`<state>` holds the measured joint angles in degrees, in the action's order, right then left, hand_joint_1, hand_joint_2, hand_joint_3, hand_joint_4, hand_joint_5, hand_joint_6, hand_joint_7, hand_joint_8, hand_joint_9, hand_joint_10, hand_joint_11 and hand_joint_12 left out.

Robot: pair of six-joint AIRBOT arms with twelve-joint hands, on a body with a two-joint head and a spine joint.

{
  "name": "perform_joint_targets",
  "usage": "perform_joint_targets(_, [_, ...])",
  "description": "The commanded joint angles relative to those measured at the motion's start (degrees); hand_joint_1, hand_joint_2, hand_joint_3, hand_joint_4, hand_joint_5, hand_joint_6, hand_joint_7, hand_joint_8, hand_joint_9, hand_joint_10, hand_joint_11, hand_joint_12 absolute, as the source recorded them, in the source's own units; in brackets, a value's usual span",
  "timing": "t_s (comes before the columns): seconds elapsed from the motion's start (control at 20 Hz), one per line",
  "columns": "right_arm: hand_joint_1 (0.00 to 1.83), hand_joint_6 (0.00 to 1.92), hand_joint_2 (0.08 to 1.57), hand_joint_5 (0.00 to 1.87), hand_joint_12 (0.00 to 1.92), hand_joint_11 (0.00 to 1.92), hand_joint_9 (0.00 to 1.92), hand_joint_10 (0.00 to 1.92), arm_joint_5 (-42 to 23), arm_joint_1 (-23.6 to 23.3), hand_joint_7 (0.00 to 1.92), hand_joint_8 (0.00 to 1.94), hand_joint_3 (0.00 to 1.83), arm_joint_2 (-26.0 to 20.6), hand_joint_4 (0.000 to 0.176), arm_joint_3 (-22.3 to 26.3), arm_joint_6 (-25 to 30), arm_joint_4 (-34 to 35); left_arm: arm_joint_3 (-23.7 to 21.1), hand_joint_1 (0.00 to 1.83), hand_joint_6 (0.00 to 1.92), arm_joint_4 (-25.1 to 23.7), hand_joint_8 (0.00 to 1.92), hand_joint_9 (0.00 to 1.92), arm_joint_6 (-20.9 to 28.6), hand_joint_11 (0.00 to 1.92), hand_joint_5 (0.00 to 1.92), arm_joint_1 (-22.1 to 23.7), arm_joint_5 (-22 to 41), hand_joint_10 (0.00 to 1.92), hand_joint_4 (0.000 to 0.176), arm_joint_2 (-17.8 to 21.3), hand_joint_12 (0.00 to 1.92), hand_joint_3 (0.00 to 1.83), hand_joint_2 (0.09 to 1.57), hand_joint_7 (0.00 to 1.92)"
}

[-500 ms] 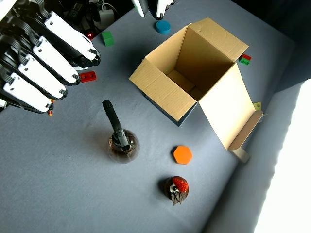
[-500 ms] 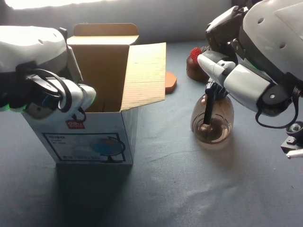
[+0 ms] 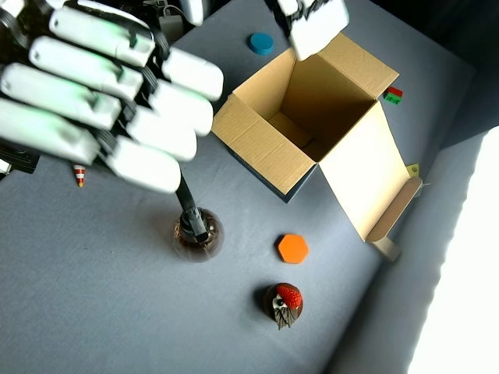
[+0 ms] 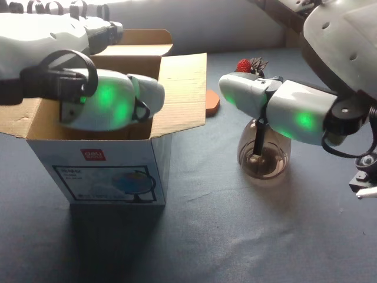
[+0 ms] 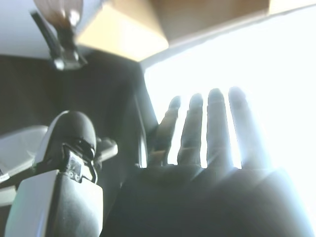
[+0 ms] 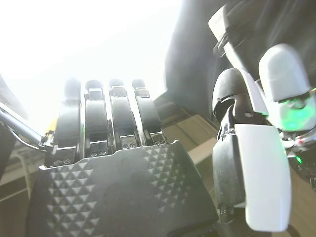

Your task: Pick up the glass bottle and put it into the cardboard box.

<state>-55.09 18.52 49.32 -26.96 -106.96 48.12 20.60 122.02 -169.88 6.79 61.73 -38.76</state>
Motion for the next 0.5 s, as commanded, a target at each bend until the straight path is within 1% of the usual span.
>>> perform_joint_targets(0.0, [0.19, 0.02, 1.16, 0.2, 0.38, 0.0, 0.19, 0.06, -1.83, -0.58, 0.23, 0.0, 0.02, -0.97, 0.0, -0.63, 3.89, -6.26, -0.56, 0.0, 0.0, -3.32, 0.0, 0.02, 0.18, 0.0, 0.0, 1.27, 1.51, 0.0, 0.0, 0.16, 0.0, 0.01, 1.2, 0.0])
perform_joint_targets(0.1, [0.18, 0.02, 1.16, 0.2, 0.38, 0.0, 0.19, 0.06, 5.75, -0.87, 0.23, 0.0, 0.02, -3.78, 0.0, -3.34, 19.36, -15.39, -2.61, 0.0, 0.0, -2.05, 0.0, 0.02, 0.18, 0.0, 0.0, 4.13, 5.69, 0.0, 0.0, 0.09, 0.0, 0.01, 1.2, 0.0])
perform_joint_targets(0.15, [0.18, 0.02, 1.16, 0.2, 0.38, 0.0, 0.19, 0.06, 8.1, -1.15, 0.23, 0.0, 0.02, -4.6, 0.0, -4.29, 23.74, -18.7, -3.45, 0.0, 0.0, -1.47, 0.0, 0.02, 0.18, 0.0, 0.0, 5.15, 7.52, 0.0, 0.0, -0.01, 0.0, 0.01, 1.2, 0.0])
perform_joint_targets(0.2, [0.19, 0.02, 1.16, 0.19, 0.37, 0.0, 0.19, 0.05, 10.66, -1.04, 0.23, 0.0, 0.02, -5.7, 0.0, -5.59, 29.18, -24.48, -4.69, 0.0, 0.0, -0.6, 0.0, 0.02, 0.27, 0.0, 0.0, 6.38, 10.29, 0.0, 0.0, -0.19, 0.0, 0.01, 1.2, 0.0])
perform_joint_targets(0.25, [0.35, 0.02, 1.11, 0.2, 0.36, 0.0, 0.18, 0.04, 10.75, -0.15, 0.24, 0.0, 0.0, -6.6, 0.0, -6.82, 34.31, -30.5, -6.43, 0.0, 0.0, 0.29, 0.0, 0.02, 1.37, 0.0, 0.0, 7.21, 13.52, 0.0, 0.0, -0.21, 0.0, 0.01, 1.2, 0.0])
perform_joint_targets(0.3, [0.48, 0.02, 1.08, 0.2, 0.35, 0.0, 0.17, 0.04, 10.27, 0.52, 0.24, 0.0, 0.0, -7.1, 0.0, -7.68, 37.94, -34.49, -7.86, 0.0, 0.0, 0.59, 0.0, 0.02, 2.86, 0.0, 0.0, 7.4, 16.23, 0.0, 0.0, -0.22, 0.0, 0.01, 1.2, 0.0])
perform_joint_targets(0.35, [0.63, 0.01, 1.06, 0.21, 0.31, 0.0, 0.17, 0.03, 10.38, 1.3, 0.23, 0.0, 0.0, -8.03, 0.0, -9.49, 46.75, -41.67, -10.08, 0.0, 0.0, 0.6, 0.0, 0.02, 5.44, 0.0, 0.0, 7.21, 19.75, 0.0, 0.0, -0.25, 0.0, 0.01, 1.2, 0.0])
perform_joint_targets(0.4, [0.79, 0.01, 1.04, 0.2, 0.22, 0.0, 0.16, 0.02, 11.39, 1.24, 0.22, 0.0, 0.0, -8.56, 0.0, -10.52, 51.1, -45.12, -11.12, 0.0, 0.0, 0.77, 0.0, 0.02, 6.24, 0.0, 0.0, 6.71, 20.77, 0.0, 0.0, -0.26, 0.0, 0.01, 1.2, 0.0])
perform_joint_targets(0.45, [1.0, 0.0, 0.99, 0.19, 0.13, 0.0, 0.15, 0.01, 13.21, 0.82, 0.21, 0.0, 0.0, -9.04, 0.0, -11.79, 55.59, -48.52, -12.25, 0.0, 0.0, 1.13, 0.0, 0.02, 7.21, 0.0, 0.0, 5.87, 21.46, 0.0, 0.0, -0.26, 0.0, 0.01, 1.19, 0.0])
